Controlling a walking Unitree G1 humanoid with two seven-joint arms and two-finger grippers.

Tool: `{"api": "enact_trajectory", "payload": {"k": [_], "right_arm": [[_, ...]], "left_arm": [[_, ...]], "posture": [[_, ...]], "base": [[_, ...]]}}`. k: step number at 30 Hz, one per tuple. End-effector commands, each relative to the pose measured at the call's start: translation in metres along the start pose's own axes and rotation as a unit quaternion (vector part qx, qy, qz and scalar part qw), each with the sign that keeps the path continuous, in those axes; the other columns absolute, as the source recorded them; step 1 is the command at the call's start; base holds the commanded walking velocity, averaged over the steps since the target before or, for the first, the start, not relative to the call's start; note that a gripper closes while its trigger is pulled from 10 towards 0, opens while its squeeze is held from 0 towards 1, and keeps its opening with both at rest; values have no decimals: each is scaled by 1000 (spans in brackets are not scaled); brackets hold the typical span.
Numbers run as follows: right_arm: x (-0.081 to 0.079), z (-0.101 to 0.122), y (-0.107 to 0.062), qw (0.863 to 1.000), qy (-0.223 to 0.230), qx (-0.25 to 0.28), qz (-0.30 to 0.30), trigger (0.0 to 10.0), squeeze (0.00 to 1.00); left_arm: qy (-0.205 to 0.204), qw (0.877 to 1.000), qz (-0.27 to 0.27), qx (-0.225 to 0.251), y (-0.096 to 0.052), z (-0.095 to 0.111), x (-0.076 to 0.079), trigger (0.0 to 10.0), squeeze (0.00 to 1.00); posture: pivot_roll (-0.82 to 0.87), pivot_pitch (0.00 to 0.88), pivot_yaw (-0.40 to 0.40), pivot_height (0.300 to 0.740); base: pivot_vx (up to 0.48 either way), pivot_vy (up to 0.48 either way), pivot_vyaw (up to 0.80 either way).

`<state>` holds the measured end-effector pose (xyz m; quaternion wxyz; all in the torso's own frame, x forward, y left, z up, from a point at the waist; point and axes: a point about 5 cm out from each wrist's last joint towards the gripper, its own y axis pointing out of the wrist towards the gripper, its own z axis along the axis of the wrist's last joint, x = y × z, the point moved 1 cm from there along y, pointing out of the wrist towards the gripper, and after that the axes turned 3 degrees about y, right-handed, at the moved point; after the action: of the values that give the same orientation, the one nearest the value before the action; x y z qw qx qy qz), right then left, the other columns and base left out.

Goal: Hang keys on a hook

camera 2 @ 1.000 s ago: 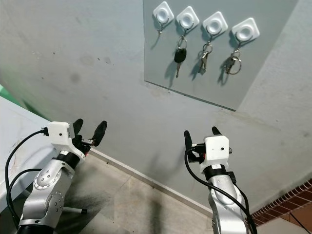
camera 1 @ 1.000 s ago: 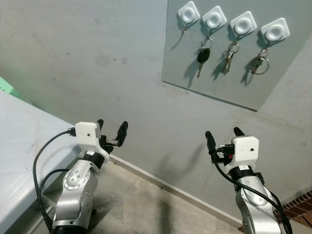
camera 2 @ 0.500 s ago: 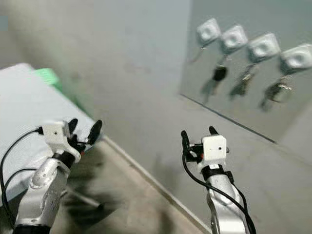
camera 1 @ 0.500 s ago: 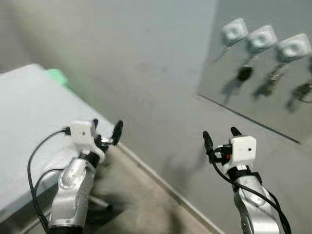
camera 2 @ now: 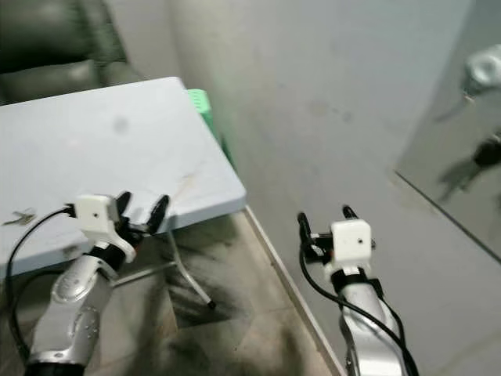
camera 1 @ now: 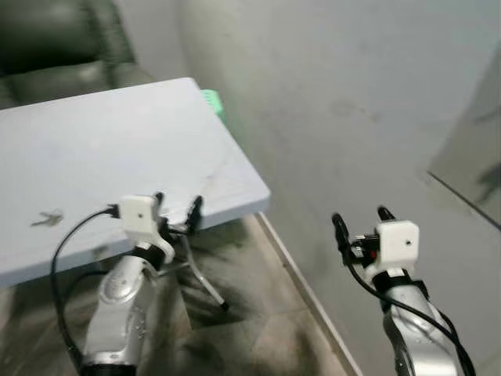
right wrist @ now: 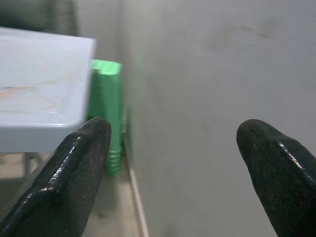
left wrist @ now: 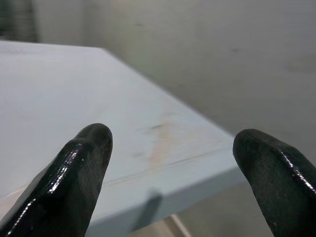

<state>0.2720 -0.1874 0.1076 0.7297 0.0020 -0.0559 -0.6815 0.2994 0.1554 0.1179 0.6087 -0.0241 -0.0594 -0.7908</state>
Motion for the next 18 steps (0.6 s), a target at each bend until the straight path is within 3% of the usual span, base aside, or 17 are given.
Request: {"api": "enact_trajectory", "payload": {"k": [1,17,18], "right_arm": [[-6,7,5,1000,8,12,10,10000,0],[-5,13,10,1000,12,22,15,10000,0],[-4,13,11,999,35,24,15,10000,0]], "left_arm": [[7,1000,9,4,-1,4,-6,10000,0],[-9,1000,18,12,0,4,0,10000,0],[-10,1000,17,12,1,4,0,10000,0]], "posture": [[-3,45,-17,732],[-3,46,-28,732],[-3,42,-28,732]], "base": [[0,0,800],[0,0,771],[0,0,0]]}}
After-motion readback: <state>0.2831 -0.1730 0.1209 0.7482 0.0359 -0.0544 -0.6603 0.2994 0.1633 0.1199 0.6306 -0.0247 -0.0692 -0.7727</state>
